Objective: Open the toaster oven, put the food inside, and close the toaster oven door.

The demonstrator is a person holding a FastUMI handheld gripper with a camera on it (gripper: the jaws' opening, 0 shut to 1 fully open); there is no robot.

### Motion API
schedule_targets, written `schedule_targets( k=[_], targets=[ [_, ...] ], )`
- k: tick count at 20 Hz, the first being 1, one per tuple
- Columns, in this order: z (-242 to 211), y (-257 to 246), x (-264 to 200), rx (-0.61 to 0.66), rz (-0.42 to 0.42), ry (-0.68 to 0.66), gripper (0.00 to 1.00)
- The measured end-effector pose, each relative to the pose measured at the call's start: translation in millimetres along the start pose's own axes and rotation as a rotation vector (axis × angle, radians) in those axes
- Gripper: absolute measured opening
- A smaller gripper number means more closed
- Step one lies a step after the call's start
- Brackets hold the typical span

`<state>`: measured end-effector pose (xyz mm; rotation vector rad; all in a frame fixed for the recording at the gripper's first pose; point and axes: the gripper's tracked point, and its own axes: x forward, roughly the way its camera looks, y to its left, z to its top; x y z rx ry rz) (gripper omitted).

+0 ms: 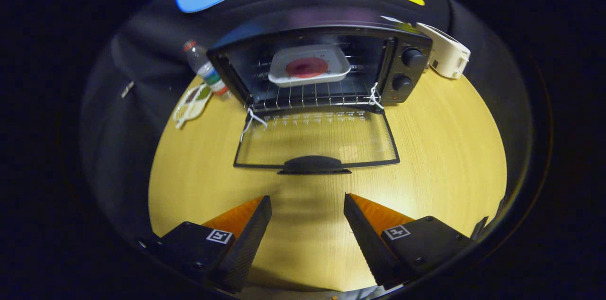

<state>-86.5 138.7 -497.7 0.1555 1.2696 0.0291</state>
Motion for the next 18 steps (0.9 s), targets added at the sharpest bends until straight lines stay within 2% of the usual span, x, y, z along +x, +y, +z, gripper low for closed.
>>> schedule_targets(
  k=[4,10,15,18],
  targets=[
    [-17,3,32,-0.035,-0.031,0.057,1.0],
    [2,-20,63,0.042,-0.085,0.048,1.0],
    [11,-21,79,0.115,-0.079,0.062,1.0],
    [15,-21,73,0.088,-0.085,0.038,1.0]
  ],
)
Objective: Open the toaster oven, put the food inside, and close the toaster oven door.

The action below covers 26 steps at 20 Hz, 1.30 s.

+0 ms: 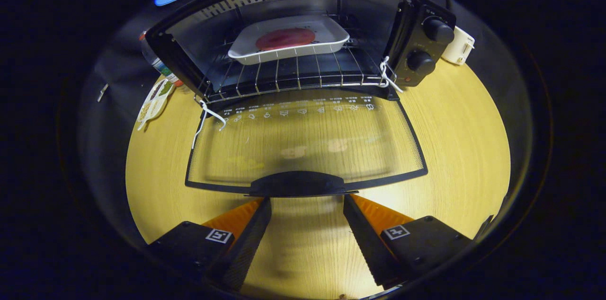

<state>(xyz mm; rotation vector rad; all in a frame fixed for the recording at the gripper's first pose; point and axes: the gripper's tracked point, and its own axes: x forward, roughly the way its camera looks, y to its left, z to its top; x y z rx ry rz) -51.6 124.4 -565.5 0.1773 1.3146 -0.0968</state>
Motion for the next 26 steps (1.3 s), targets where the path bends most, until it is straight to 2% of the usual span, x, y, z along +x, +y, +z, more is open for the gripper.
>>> schedule_targets(
  k=[9,16,21,26],
  targets=[
    [23,5,-48,0.069,0.069,-0.151,1.0],
    [75,5,-102,-0.013,0.084,-0.413,1.0],
    [116,-18,-164,-0.074,0.046,-0.601,1.0],
    [145,-46,-262,-0.048,0.053,-0.806,0.99]
  ],
)
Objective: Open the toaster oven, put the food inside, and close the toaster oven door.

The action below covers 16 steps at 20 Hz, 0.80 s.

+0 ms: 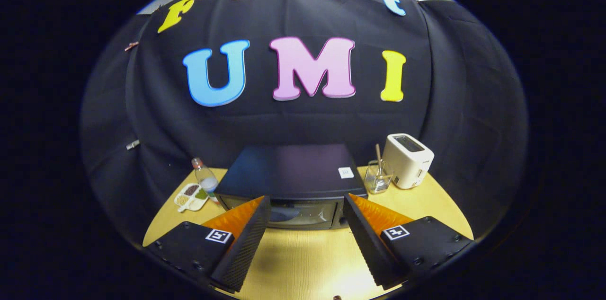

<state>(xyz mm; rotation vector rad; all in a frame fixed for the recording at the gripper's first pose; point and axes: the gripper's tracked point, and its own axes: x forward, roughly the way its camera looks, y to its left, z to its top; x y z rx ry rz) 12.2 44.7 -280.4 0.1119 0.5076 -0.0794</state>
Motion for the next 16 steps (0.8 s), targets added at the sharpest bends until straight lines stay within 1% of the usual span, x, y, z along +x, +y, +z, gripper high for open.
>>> schedule_targets(
  k=[3,7,9,13,14,16],
  targets=[
    [58,-19,-33,-0.026,-0.002,-0.141,0.99],
    [125,-43,-78,-0.017,0.001,-0.322,0.99],
    [148,-55,-95,-0.013,-0.011,-0.366,0.99],
    [177,-73,-127,-0.021,-0.01,-0.421,0.98],
    [180,-76,-130,-0.032,-0.014,-0.416,0.98],
    [185,-73,-143,-0.045,0.008,-0.424,0.98]
  ],
)
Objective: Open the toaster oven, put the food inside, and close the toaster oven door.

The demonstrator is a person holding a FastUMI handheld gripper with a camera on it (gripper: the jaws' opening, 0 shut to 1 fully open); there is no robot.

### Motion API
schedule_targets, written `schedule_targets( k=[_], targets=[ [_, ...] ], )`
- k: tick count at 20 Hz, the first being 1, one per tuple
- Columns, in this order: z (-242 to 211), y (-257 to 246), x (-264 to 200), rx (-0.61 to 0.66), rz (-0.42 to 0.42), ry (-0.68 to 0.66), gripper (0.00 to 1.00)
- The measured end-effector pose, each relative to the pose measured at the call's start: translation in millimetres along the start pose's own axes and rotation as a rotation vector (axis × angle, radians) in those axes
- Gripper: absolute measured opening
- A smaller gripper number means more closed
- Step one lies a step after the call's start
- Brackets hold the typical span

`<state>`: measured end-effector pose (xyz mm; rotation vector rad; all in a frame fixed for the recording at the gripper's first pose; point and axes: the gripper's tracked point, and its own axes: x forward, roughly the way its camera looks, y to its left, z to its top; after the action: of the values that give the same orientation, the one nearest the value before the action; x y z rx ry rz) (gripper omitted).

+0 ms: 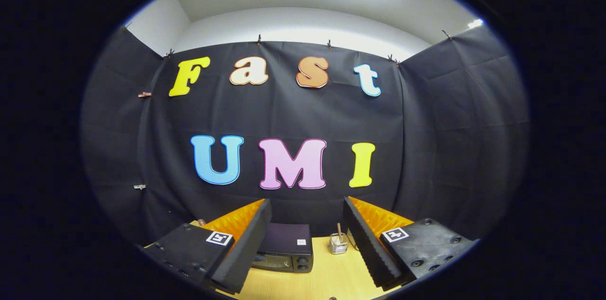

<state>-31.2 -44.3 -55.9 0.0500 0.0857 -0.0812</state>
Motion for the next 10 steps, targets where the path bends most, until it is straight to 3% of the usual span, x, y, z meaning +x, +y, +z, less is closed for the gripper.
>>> schedule_targets(
  k=[10],
  targets=[
    [16,1,-1,0.035,0.012,0.001,0.98]
  ],
)
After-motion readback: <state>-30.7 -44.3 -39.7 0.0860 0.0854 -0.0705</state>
